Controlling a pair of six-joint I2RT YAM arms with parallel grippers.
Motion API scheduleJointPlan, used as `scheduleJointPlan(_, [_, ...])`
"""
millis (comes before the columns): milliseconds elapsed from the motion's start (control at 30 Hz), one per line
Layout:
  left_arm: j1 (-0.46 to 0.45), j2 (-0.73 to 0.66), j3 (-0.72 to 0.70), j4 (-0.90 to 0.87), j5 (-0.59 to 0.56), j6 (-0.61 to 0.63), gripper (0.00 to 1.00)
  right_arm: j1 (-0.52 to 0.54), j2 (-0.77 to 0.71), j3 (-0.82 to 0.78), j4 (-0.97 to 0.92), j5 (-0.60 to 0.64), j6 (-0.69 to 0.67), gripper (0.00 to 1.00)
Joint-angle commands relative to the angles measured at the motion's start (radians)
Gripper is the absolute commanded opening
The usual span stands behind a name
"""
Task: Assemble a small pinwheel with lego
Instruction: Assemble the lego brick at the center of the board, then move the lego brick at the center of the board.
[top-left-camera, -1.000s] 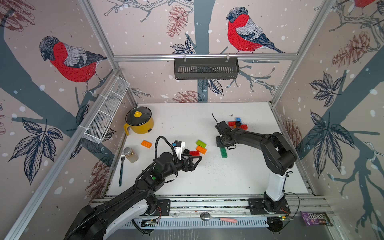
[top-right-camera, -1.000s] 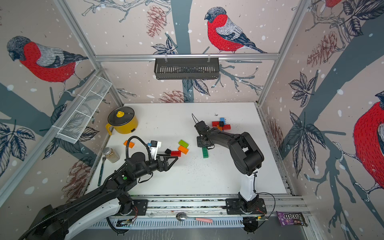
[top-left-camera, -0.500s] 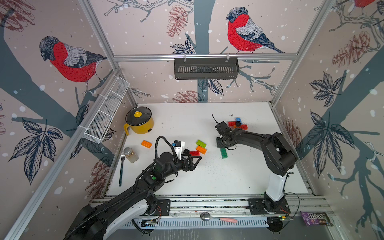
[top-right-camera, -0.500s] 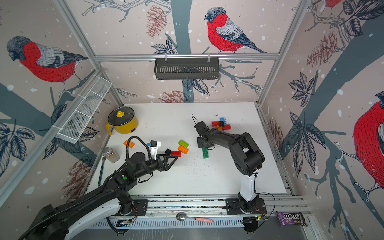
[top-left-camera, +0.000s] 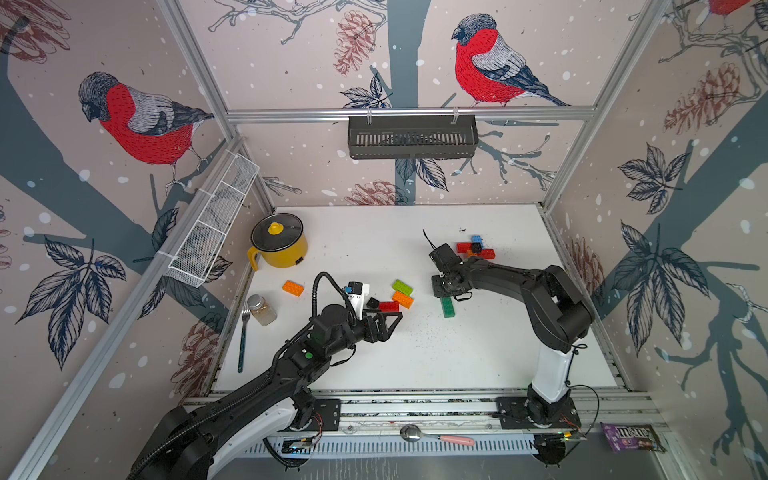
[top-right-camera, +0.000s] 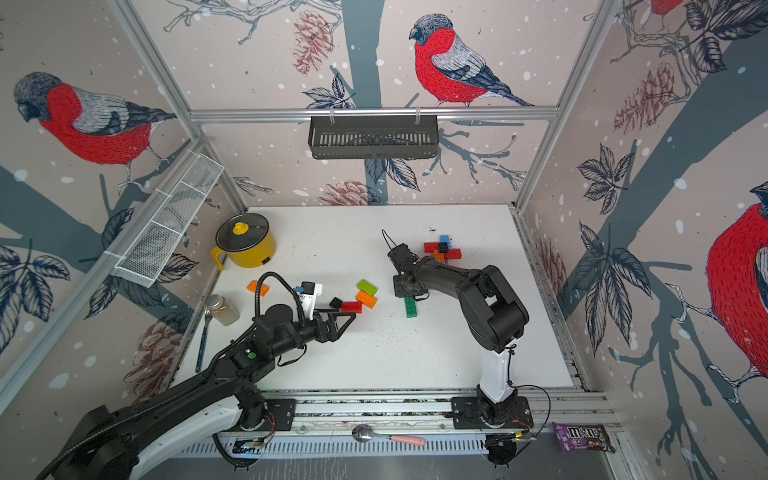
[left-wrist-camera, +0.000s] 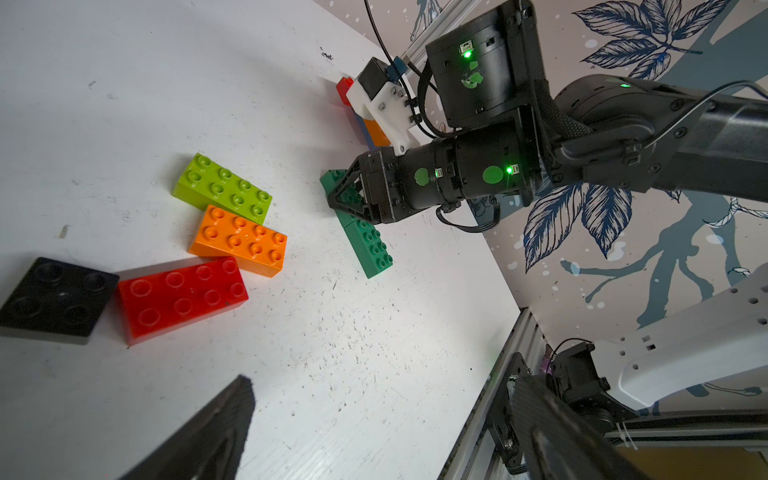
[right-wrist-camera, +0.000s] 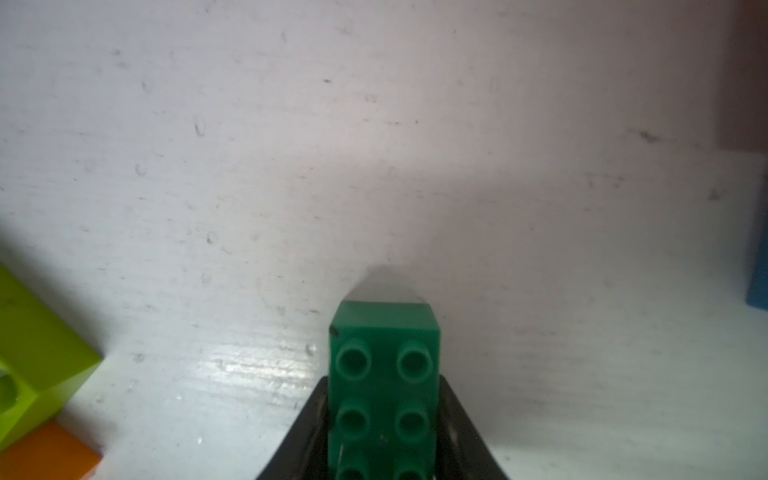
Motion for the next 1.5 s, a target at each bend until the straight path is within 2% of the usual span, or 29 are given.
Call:
scheduleJointPlan(0, [0.0,-0.007,-0.001,0.021,-0.007,0.001,0.97,0.0,-0.003,-0.003,-0.034,0.011,0.017,0.39])
scheduleJointPlan(467, [0.0,-0.004,-0.004,0.025,-0.011,-0.003,0.97,-0.001,-0.009,-0.005,-0.035,0.007,0.017,0.42])
scheduleJointPlan(800, [0.0,-0.023,0.019,-0.014,-0.021,-0.015,0.97,0.002,-0.03,0.085,-0.07,-0.002,-0.008,0.53])
scheduleJointPlan(1000, [0.0,-0.148,0.025,-0.147,-0.068,-0.063,0.97,0.069,-0.09,0.146,-0.078,-0.032,-0.065,0.64])
scheduleJointPlan(1100, [0.0,-0.234,0.013,-0.234,-0.11,-0.094,0.97,0.127,-0.057,0.184,-0.064,-0.07,-0.105,0.69])
scheduleJointPlan(1300, [0.0,-0.382,0.029,-0.454,-0.197,-0.139,0.97,0.175,0.078,0.284,-0.062,-0.105,-0.147,0.7])
scheduleJointPlan(1467, [0.001,-0.401,0.018,-0.454,-0.202,-0.142,0.97,0.178,0.182,0.379,-0.088,-0.108,-0.155,0.7])
